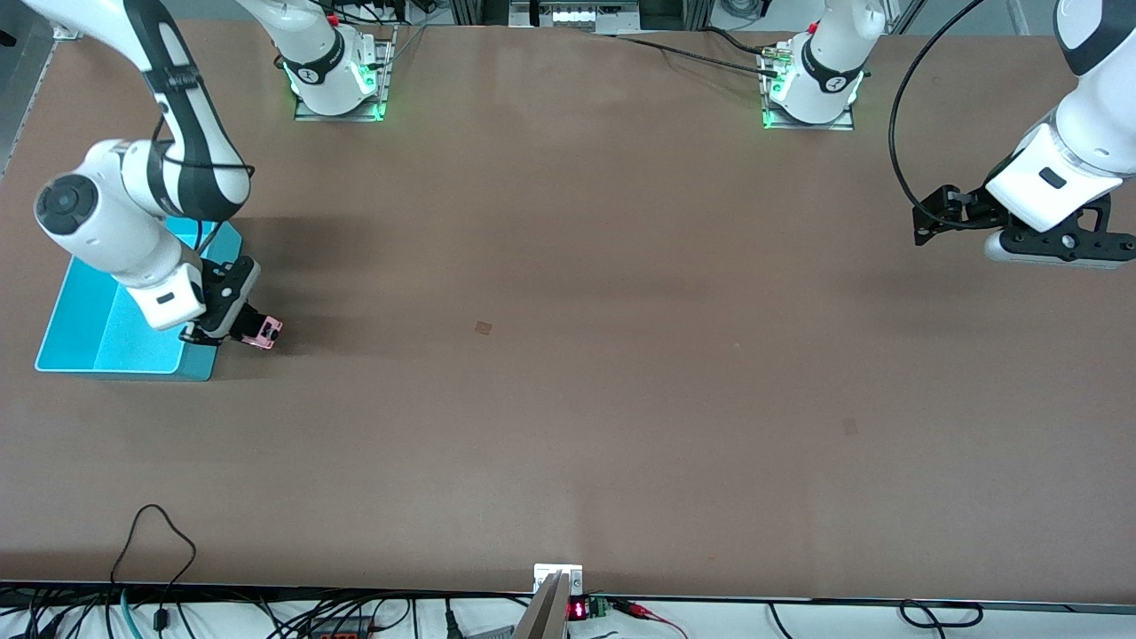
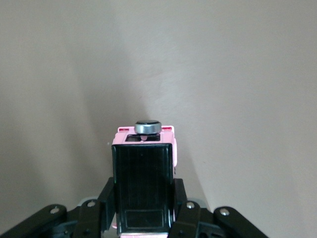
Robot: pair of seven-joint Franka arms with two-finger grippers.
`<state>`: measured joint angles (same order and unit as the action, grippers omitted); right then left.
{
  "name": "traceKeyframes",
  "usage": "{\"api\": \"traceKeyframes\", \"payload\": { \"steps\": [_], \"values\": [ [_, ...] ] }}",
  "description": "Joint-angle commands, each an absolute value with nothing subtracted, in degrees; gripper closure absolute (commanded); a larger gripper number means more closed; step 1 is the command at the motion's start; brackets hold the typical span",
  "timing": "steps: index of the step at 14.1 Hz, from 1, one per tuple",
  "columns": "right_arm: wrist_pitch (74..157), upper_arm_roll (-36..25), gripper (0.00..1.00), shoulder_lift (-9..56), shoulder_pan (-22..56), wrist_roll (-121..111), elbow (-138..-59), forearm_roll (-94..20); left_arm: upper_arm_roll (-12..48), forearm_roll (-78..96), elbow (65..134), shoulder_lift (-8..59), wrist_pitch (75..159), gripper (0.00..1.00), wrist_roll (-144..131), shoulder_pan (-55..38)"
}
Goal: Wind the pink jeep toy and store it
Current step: 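Lift the jeep with the right gripper and carry it over the bin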
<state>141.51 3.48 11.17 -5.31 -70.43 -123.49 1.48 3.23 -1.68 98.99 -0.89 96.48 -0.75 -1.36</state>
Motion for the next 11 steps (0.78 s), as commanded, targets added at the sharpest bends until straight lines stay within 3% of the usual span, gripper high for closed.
{"api": "traceKeyframes", "payload": {
  "steps": [1, 6, 11],
  "values": [
    [136.7, 3.3, 1.0, 6.4, -5.3, -60.5, -123.9, 0.9, 3.3, -1.3, 98.3, -1.2, 95.2, 0.0, -1.2, -1.4],
    [128.7, 2.5, 1.0, 1.6, -7.1, -36.8, -123.9, 2.9, 3.3, -1.3, 98.3, -1.2, 95.2, 0.0, -1.3, -1.4],
    [128.2, 1.4, 1.0, 0.4, -10.7, -19.7, -125.8, 5.5, 4.7, -1.3, 97.8, -1.2, 95.2, 0.0, -2.5, -1.5]
  ]
}}
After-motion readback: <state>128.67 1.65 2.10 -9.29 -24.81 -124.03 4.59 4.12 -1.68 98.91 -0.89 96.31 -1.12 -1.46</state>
